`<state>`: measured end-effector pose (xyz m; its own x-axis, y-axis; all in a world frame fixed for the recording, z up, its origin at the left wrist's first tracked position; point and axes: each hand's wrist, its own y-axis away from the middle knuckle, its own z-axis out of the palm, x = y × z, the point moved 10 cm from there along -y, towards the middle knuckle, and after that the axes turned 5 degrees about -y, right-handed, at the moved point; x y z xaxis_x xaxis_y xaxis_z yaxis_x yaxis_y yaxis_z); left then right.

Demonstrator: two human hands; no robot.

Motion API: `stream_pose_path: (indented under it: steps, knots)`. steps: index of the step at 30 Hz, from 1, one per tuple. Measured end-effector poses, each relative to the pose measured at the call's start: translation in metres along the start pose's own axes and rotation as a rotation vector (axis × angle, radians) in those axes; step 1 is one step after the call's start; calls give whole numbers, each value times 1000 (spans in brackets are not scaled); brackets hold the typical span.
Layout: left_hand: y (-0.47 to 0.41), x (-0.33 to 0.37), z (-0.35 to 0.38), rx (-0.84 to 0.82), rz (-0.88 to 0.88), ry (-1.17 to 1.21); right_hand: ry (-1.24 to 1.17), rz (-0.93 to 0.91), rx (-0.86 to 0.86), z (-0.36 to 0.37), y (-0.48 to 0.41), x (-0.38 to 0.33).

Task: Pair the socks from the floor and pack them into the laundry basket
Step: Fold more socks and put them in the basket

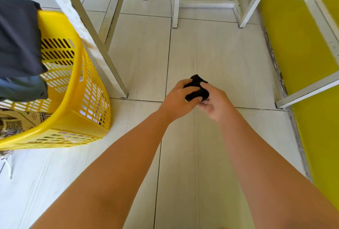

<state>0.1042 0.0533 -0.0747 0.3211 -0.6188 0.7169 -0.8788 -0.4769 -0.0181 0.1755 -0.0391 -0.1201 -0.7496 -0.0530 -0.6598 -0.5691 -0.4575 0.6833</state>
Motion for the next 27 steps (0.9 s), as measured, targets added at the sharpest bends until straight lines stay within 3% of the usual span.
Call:
stream_pose_path:
  steps: [4, 7, 9, 11, 14, 18, 22, 27]
  knots:
    - [6, 2, -29, 158, -14, 57, -59, 6, 13, 3, 2, 1]
    - [10, -33, -44, 307, -381, 393, -64, -16, -25, 11, 4, -2]
    - [18, -58, -20, 162, -732, 705, -56, -22, -95, 21, 7, -3]
    - [25, -61, 2, -39, -878, 908, -28, -30, -155, 32, 11, -4]
    - [23, -62, 4, -49, -830, 1060, 94, -48, -192, 41, 15, -6]
    - [19, -60, -19, 49, -748, 1034, 426, -143, -84, 36, 12, -14]
    - [24, -53, -47, 140, -690, 913, 818, -432, 24, 39, 26, -36]
    - [46, -30, -89, 209, -648, 824, 1010, -752, -6, 69, 57, -50]
